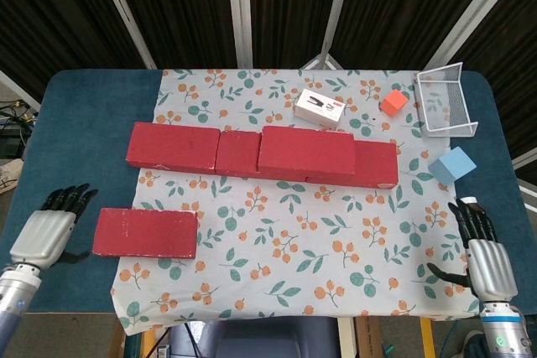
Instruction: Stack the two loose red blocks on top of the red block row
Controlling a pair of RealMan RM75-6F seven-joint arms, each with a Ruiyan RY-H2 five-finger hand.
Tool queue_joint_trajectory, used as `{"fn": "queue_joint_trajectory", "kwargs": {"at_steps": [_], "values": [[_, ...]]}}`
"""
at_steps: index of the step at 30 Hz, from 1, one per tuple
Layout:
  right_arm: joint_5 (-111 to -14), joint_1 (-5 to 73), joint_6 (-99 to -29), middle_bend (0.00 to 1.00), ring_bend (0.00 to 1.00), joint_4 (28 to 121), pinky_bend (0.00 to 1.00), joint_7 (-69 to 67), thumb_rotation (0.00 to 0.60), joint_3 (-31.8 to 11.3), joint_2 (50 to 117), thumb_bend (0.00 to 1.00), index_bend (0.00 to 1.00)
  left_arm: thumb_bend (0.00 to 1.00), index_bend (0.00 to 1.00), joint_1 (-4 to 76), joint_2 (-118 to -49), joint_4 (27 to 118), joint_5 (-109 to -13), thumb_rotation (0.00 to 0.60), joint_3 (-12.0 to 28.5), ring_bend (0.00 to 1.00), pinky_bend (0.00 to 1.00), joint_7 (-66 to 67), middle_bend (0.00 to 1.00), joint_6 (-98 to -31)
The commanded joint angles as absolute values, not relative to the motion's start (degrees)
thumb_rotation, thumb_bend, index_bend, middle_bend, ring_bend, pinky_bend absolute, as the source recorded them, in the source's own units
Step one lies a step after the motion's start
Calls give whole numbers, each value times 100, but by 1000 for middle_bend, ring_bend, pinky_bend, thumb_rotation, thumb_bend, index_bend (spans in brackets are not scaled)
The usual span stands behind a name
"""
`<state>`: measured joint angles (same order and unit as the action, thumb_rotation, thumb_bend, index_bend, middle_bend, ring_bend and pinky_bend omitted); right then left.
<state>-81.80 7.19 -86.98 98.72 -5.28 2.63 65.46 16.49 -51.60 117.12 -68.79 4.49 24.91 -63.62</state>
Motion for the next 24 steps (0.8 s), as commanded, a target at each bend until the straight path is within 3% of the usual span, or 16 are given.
{"fn": "queue_joint_trajectory", "kwargs": {"at_steps": [1,13,24], "values": [[-8183,695,-8632,24,0,9928,0,-571,600,230,6505,52,19,0,0,2070,-5059,11970,-6388,600,616,0,0,2911,0,-6036],[-8124,610,-8462,24,0,9982,0,-543,600,86,6448,52,19,0,0,3217,-5448,11895,-4831,600,486,0,0,3873,0,-5289],[-8043,607,-8296,24,0,9958,0,-463,600,-37,6491,52,19,0,0,3595,-5934,11691,-4453,600,183,0,0,3993,0,-5211]]}}
